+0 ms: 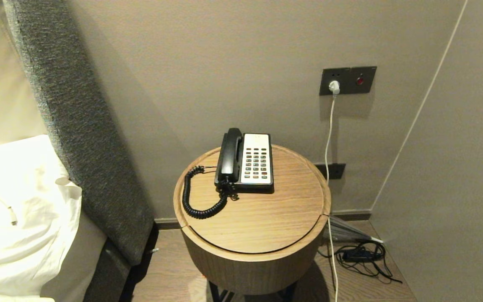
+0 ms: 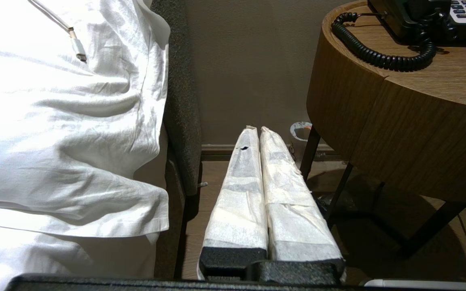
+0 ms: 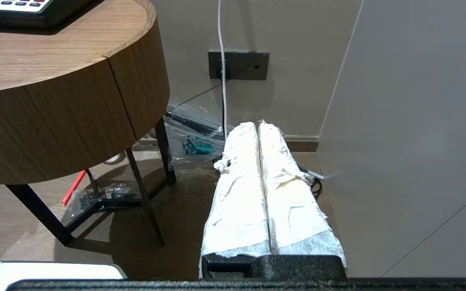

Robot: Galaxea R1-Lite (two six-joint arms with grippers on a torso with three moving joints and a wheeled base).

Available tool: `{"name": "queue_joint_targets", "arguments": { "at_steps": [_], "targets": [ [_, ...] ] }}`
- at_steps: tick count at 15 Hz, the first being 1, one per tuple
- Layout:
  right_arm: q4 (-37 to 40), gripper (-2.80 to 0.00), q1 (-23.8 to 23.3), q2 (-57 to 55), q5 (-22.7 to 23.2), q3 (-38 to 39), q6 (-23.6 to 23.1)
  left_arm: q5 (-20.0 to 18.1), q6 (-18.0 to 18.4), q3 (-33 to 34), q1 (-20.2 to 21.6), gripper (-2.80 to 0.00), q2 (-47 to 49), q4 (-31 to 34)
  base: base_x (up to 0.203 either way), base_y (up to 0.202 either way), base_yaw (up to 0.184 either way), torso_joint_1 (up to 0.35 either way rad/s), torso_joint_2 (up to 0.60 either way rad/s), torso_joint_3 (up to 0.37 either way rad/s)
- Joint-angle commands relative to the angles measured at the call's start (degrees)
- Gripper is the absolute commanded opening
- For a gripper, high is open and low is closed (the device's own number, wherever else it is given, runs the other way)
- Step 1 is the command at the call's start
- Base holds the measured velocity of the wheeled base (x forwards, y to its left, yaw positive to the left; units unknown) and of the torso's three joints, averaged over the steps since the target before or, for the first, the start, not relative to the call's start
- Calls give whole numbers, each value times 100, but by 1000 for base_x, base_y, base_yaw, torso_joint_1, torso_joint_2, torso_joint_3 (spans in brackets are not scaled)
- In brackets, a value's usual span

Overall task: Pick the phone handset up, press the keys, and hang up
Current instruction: Pick up the desk phone handset

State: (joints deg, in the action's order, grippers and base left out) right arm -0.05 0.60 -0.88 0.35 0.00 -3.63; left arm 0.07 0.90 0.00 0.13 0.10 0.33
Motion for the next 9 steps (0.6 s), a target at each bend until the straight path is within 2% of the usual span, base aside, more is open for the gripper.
{"name": "queue_joint_targets", "arguments": {
  "at_steps": [1,9],
  "targets": [
    [-4,-280,2,-9,0,0,-6,1,6,0,4,-280,-1,2,0,0,0,0,0,0],
    [-4,-280,2,-9,0,0,-6,-7,-2,0,-2,-280,-1,28,0,0,0,0,0,0]
  ]
}}
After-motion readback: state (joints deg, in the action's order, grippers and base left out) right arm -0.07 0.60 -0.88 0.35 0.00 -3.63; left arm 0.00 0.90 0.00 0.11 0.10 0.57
